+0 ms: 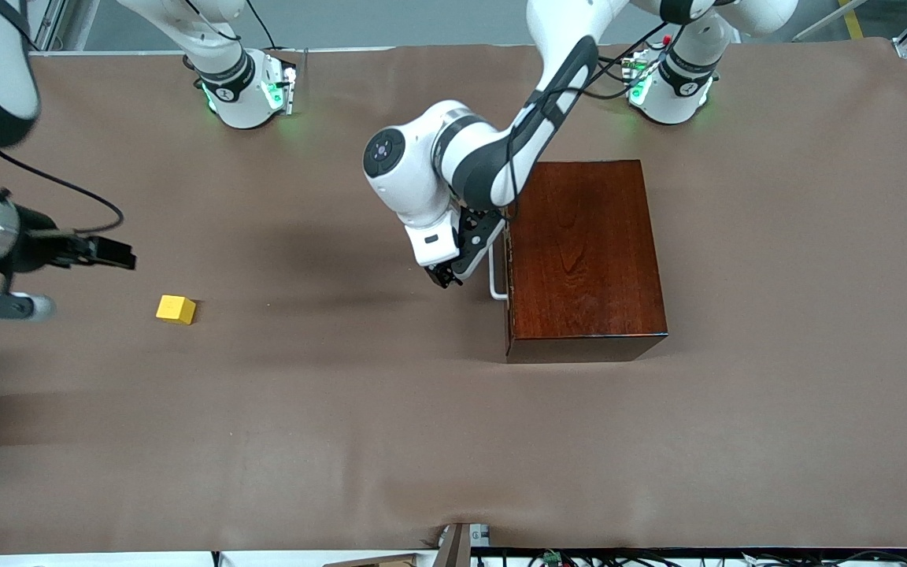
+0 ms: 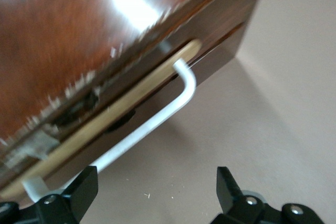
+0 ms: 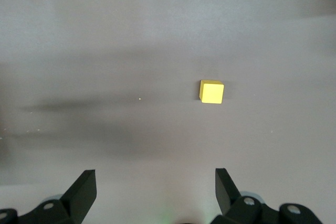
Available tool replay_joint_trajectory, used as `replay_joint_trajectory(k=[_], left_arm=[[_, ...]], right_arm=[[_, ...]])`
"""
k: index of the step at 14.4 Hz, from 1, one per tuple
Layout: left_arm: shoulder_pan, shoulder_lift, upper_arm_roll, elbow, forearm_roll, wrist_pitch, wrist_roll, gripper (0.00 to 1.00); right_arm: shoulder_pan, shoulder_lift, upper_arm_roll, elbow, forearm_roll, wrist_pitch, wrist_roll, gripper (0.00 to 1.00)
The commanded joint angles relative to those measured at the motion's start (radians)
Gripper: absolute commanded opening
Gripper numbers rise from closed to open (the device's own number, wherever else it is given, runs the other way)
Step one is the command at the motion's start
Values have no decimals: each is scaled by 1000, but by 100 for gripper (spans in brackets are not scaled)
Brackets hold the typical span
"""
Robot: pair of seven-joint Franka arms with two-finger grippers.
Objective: Open drawer, take yellow block, close drawer
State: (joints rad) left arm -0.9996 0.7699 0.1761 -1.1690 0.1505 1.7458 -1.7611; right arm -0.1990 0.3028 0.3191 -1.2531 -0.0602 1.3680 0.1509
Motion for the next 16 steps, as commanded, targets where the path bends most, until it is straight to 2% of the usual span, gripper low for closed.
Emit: replay_joint_trajectory(k=[1,3,5,9,12,16], left_arm=[[25,-92,-7,-26,17,-8,129,100],[67,-159,-3,-28,-28,-8,259,100],[111,-237,0,-38,-31,-18,415,100],[217,-357,2,-87,-28,-20,711,100],[300,-412,0,-109,-28,-20,808,100],[380,-535,-1,-227,-29,-20,969,100]], right_arm=[[-8,-36,11,15,16,-27,-2,100],[-10,-59,11,17,32,-30,-4,100],[-11,-70,9,23,65,-30,-2,100],[-10,-74,9,23,69,-32,-2,100],[-19,-102,6,23,68,-76,-10,100],[-42,-114,-2,21,69,-128,-17,100]])
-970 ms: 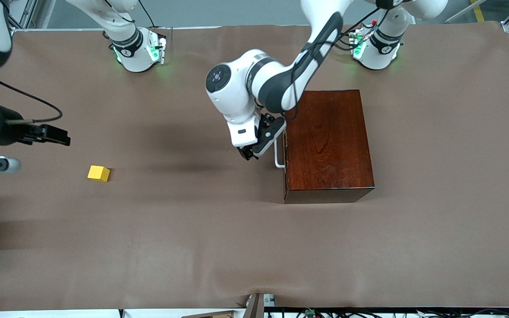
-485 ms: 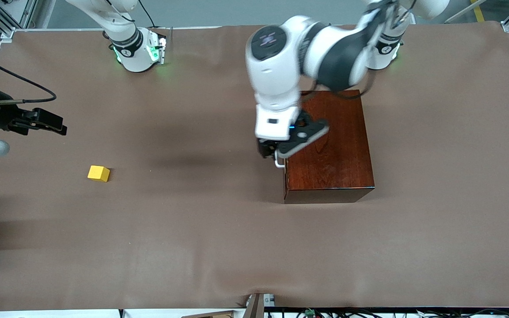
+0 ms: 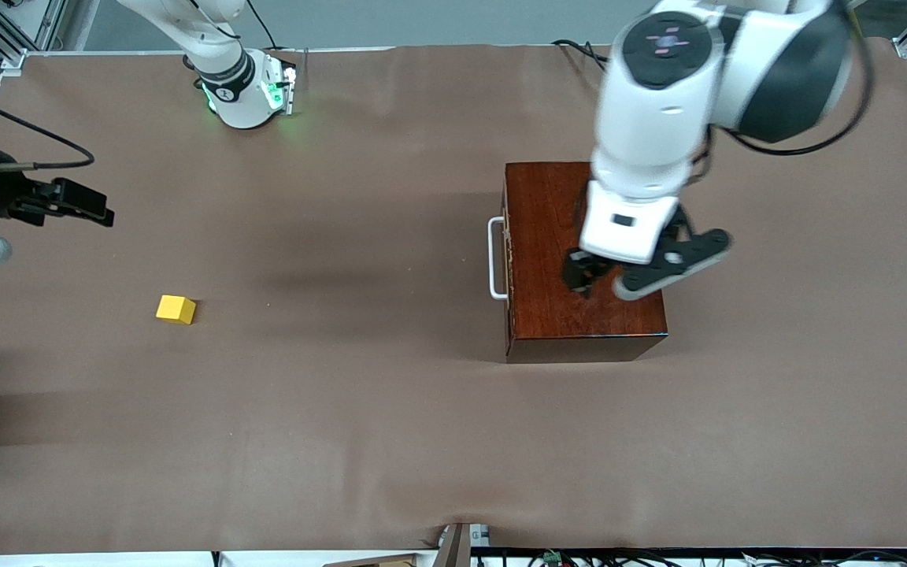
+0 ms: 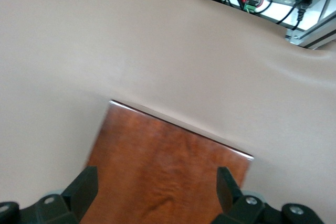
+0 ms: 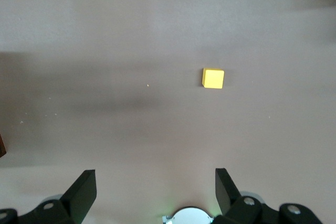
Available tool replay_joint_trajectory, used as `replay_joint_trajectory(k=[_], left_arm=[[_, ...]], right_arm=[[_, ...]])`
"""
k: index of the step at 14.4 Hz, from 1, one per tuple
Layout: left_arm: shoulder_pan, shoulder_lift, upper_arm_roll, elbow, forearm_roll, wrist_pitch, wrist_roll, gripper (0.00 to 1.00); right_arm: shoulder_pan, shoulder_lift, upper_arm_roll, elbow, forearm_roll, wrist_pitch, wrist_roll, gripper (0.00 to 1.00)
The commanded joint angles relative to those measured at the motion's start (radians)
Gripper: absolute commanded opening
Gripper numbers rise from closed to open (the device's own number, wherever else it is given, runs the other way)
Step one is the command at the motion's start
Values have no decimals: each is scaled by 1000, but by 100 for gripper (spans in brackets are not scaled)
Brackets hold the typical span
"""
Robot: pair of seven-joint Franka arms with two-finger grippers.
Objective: Open drawer, take yellow block, close drawer
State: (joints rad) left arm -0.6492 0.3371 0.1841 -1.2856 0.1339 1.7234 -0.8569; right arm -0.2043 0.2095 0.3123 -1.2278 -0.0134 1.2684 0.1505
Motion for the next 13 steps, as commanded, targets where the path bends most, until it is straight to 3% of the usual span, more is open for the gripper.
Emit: replay_joint_trajectory(k=[1,4,7,9,12,13], left_arm=[[39,-133,-9,-151,-13,2,79,100],[91,-205,-9,-221,-13,4,148,100],[140,-263,-9,-268,-13,4,215,100],[177,-277,-11,-264,-14,4,237,100],[195,-276,-9,-247,-17,4,291,100],[197,-270,-8,-226,-22,4,301,100]], right_arm=[[-38,-25,5,-7,27,-37,-34,100],[-2,-48,-53,-28,27,-37,-92,100],[130,-80,-238,-67,39,-17,-181,100],[167,-136,-323,-157,88,32,-213,100],[285,-249,-413,-318,84,126,-218,100],[286,-275,-418,-361,82,158,-220,100]])
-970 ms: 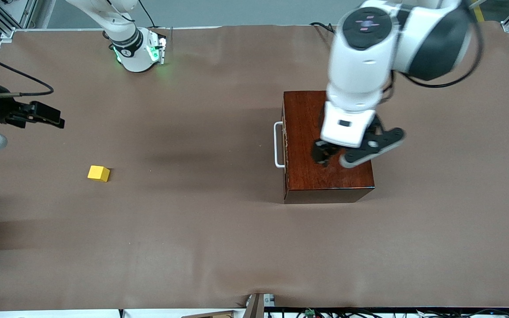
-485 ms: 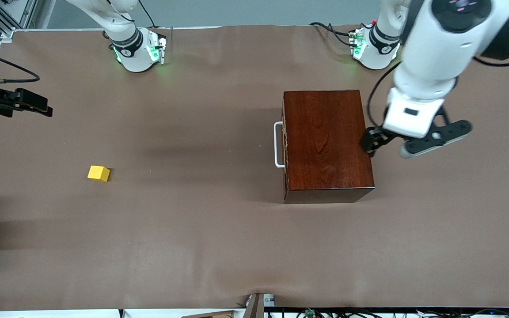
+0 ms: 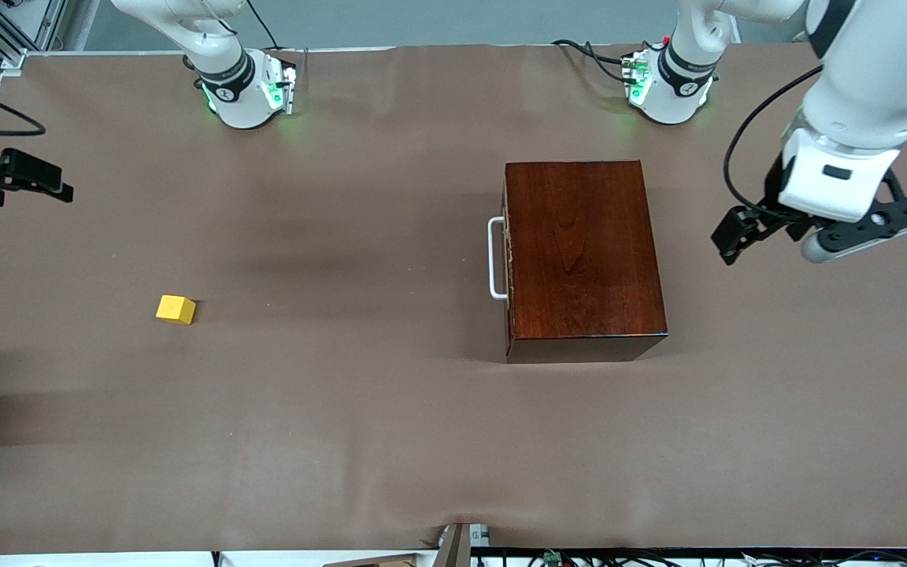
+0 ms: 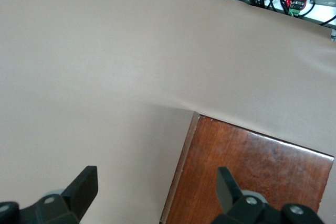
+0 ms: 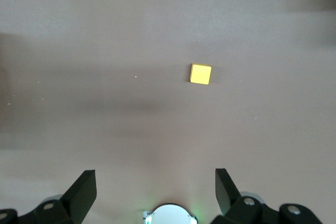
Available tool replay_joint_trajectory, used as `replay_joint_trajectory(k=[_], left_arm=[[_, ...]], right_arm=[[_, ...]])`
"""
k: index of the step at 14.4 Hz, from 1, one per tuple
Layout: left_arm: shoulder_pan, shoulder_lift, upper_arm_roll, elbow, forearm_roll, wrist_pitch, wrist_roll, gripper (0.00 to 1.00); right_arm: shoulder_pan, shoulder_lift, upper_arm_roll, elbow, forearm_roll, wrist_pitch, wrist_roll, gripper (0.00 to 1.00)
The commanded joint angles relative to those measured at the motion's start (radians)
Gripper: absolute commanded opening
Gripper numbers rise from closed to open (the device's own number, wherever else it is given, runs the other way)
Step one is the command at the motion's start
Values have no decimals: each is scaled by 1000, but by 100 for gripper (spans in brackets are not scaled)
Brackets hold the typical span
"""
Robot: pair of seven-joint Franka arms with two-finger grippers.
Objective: Open drawer, take yellow block, close drawer
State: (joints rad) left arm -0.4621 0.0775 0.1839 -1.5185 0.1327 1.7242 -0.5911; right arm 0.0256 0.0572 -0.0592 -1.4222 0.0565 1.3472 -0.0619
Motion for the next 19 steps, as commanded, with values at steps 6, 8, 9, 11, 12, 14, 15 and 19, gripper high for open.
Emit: replay_joint_trajectory(k=[6,8,9,11,12,14,15,19], left_arm=[[68,-18,-6,31,-33,-11,212,100],[105,-33,-11,24,-35,-20,292,100],[115,-41,-14,18,-35,-25,328,100],[190,-56,-55,5,-47,-66,410,100],[256,-67,-108,-9,-64,-77,430,100],[344,-103,-181,-49,-67,-86,436,100],[361,-123,-195,-72,-67,-86,447,100],[399,-188,-224,-150,-68,-86,539,100]], right_arm=[[-48,-126,47,-169,-14,81,-53,100],[-49,-123,45,-162,-15,81,-53,100],[-50,-125,45,-162,-15,79,-53,100],[-50,-120,45,-152,-17,76,-53,100],[-50,-119,45,-149,-17,76,-53,100],[-52,-117,45,-149,-17,79,-52,100],[-50,-117,45,-147,-17,82,-52,100],[-47,-117,45,-141,-17,75,-44,100]])
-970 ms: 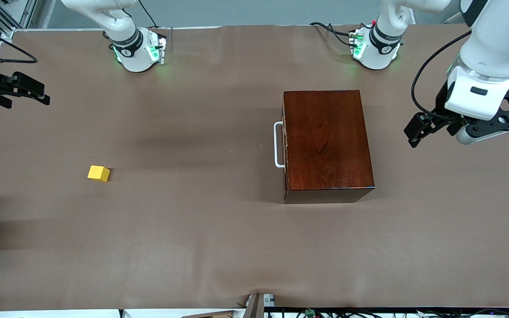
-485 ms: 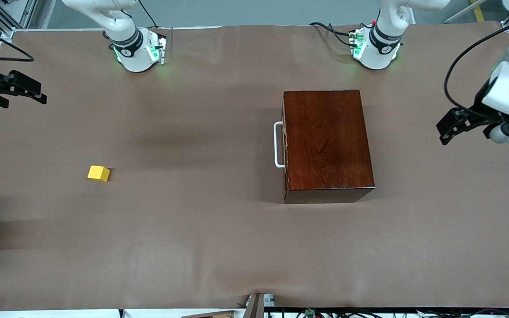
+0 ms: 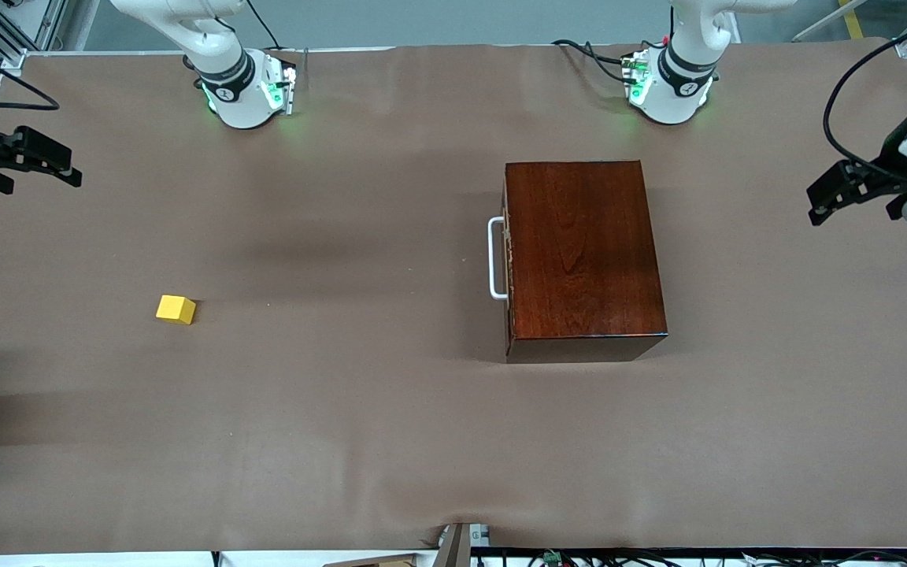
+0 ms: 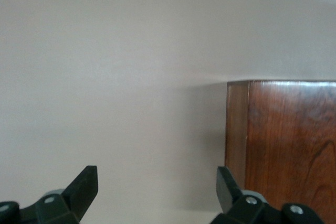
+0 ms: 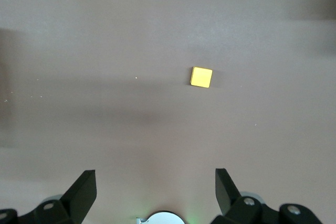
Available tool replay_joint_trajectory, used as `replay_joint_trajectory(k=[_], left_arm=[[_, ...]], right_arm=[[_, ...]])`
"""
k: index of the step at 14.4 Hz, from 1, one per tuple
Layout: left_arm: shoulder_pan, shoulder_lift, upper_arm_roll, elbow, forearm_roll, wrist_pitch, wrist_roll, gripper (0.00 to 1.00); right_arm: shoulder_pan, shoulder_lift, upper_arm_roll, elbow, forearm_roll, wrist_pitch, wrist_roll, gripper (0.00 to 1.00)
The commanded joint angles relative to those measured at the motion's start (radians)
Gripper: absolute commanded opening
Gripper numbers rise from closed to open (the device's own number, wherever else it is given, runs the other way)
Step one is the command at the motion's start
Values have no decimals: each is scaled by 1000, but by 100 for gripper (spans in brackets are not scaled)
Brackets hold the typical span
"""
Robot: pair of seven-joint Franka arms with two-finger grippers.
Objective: Open drawer, take yellow block, close drawer
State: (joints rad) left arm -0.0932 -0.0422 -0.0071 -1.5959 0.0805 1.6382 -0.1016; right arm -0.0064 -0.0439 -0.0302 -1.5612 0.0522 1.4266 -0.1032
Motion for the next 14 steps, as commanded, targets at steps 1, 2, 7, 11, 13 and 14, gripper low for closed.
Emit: replay_joint_trajectory(k=[1,2,7,11,13,14], left_arm=[[52,-76,-60,-79,-21,-4,52,100],[65,-85,-82,-79,-40,-24,51,100],[67,-108,-80,-69,-82,-113,60,100],[69,-107,-76,-45,-84,-127,109,100],[69,-103,-76,-44,-82,-127,109,100],[67,-100,-76,-39,-84,-127,109,100]], right_arm=[[-17,-16,16,-2,-15,-5,-3,100],[-20,-16,16,-3,-15,-6,-1,100],[-18,-16,18,-3,-29,-5,48,100],[-17,-16,18,-2,-29,-8,42,100],[-15,-16,18,-2,-29,-9,42,100],[-12,-16,18,-2,-29,-8,42,100]])
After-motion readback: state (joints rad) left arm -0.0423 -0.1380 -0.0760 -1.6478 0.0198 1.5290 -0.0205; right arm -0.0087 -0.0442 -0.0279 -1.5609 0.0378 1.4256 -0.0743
